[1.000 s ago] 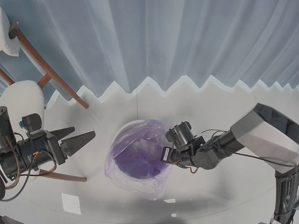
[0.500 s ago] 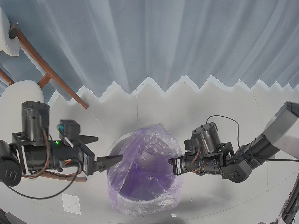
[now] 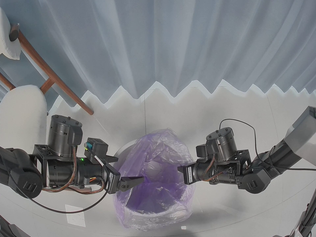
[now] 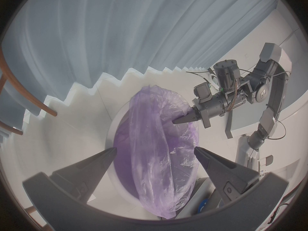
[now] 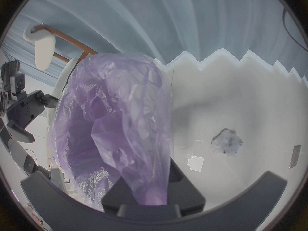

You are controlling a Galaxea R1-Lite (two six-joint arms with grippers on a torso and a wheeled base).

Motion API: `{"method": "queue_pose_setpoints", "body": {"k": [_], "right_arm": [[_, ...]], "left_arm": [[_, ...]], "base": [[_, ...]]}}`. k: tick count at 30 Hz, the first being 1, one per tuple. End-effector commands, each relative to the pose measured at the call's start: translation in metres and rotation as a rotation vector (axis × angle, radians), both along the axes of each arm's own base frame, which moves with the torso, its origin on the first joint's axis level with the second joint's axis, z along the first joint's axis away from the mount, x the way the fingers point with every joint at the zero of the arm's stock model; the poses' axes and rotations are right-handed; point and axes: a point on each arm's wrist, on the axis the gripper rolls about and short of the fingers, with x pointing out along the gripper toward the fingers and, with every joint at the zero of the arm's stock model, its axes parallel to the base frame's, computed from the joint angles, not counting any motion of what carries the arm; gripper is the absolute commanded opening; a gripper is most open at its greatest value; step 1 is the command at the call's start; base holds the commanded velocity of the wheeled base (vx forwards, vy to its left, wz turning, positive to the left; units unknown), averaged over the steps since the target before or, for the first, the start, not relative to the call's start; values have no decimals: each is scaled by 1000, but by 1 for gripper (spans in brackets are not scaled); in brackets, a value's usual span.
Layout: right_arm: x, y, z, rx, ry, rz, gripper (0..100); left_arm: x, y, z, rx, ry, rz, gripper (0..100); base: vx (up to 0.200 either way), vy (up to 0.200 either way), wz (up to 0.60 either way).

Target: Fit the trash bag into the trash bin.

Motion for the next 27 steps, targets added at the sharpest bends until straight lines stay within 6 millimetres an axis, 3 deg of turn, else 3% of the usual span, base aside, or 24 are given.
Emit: {"method": "queue_pose_setpoints", "body": {"k": [1,7,15,16,27], "right_arm": [[3,2,-6,-8,8,-3,0],[5,5,-1,0,-11,-6,0],[4,8,4,15,-23,1,0],[4,9,4,17,-23,3,0],[-2,6,13,38,-29,-4,0]], "left_arm": [[-4,-1,1,19,-10,14,100],[-4,-1,-5,57,8,45,100],[12,-11,-18,76,41,51,100],[13,-11,-18,75,45,54,0],[18,-5,-14,66,21,97,0]], "base": [[0,0,0],[0,0,0],[0,0,0],[0,0,0],[0,0,0]]}}
